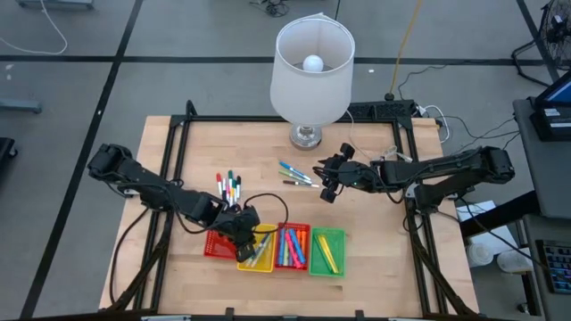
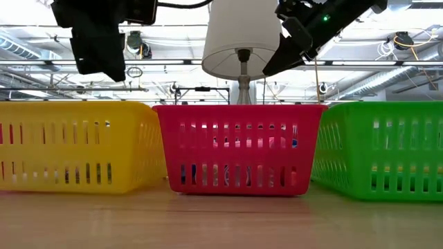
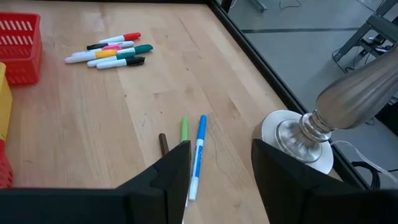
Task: Pick & Place Markers
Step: Put the green marker into the yellow bin, then put the brown marker into the yellow bin
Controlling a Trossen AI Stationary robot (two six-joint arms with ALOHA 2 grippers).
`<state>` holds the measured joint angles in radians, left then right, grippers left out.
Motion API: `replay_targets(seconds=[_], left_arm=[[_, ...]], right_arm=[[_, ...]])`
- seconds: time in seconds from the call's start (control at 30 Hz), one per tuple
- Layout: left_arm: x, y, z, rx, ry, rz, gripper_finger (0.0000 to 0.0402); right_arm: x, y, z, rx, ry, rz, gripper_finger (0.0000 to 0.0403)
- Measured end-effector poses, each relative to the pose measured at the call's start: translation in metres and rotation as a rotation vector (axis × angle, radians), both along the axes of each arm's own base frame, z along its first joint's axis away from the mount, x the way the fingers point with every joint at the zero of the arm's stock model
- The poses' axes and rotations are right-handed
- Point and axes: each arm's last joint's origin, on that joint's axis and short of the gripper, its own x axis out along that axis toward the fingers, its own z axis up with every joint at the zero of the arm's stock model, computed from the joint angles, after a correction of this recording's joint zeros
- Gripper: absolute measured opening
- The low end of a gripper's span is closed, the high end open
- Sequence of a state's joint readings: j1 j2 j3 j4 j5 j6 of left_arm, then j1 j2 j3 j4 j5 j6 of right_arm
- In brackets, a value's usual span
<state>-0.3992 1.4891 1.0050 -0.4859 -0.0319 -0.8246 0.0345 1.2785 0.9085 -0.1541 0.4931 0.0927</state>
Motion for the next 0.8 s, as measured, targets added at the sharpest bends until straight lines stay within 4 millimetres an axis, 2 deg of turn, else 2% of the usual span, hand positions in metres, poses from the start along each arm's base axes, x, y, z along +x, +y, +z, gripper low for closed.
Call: replay_targets(seconds=[0.33, 0.5, 0.67, 0.8], left_arm=[[0.005, 0.001, 0.003, 0.088, -0.089, -0.104, 0.0080], [0.004, 0.005, 0.014, 0.373, -0.218, -0.157, 0.0080], [-0.006, 0.022, 0.028, 0.639, -0.290, -0.059, 0.0081], [-0.022, 0.052, 0.029, 0.678, -0.411, 0.018, 0.0081]], right_arm=[[0.000, 0.000, 0.000, -0.002, 0.001, 0.001, 0.0155], [0.001, 0.000, 0.001, -0.021, -0.007, 0.011, 0.0155], [0.001, 0.000, 0.002, -0.020, -0.009, 0.011, 0.0155], [0.001, 0.000, 0.002, -0.020, -0.009, 0.010, 0.0155]])
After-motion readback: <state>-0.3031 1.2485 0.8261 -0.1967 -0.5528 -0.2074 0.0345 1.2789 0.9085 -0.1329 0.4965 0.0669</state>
